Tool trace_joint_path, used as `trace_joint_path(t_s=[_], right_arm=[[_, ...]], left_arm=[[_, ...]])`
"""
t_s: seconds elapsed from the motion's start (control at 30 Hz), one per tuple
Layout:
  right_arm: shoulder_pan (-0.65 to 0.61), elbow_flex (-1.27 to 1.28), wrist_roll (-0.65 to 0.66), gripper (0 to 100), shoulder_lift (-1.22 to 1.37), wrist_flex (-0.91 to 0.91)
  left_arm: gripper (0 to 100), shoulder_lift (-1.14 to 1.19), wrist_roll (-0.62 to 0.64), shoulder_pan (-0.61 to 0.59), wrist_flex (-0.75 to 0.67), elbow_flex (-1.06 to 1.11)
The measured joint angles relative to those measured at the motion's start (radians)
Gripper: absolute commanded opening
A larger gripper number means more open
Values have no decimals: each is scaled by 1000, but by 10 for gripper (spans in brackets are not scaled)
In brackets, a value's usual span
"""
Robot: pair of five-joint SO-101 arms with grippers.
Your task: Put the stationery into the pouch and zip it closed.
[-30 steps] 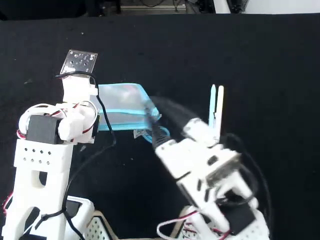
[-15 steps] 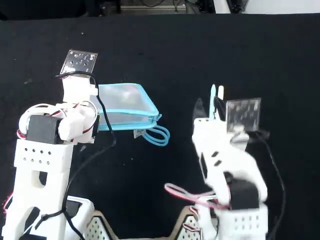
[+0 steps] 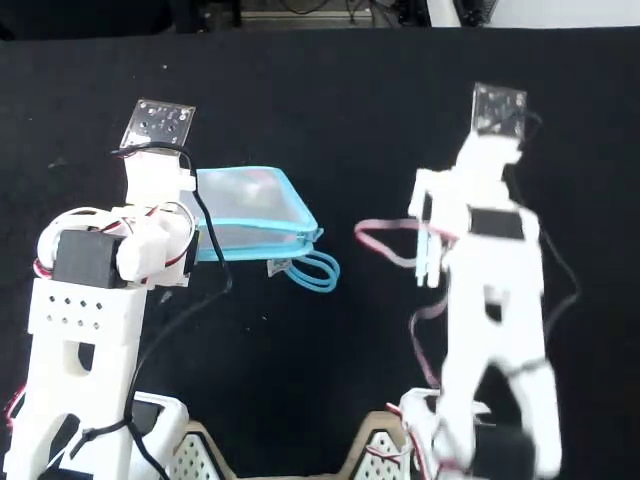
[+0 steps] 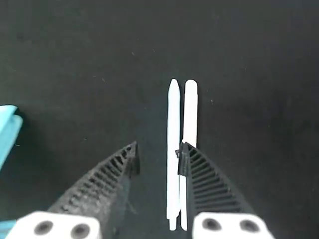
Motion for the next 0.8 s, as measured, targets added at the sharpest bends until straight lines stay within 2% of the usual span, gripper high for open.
trace_joint_path(t_s=[0.33,0.5,0.8], right_arm=[[87,-408,0,131,560,38],[86,-674,2,131,832,181],[87,-1326,44,131,1293,483]], left_arm=[[30,0,0,0,0,0],[30,0,0,0,0,0],[30,-6,-3,0,0,25]])
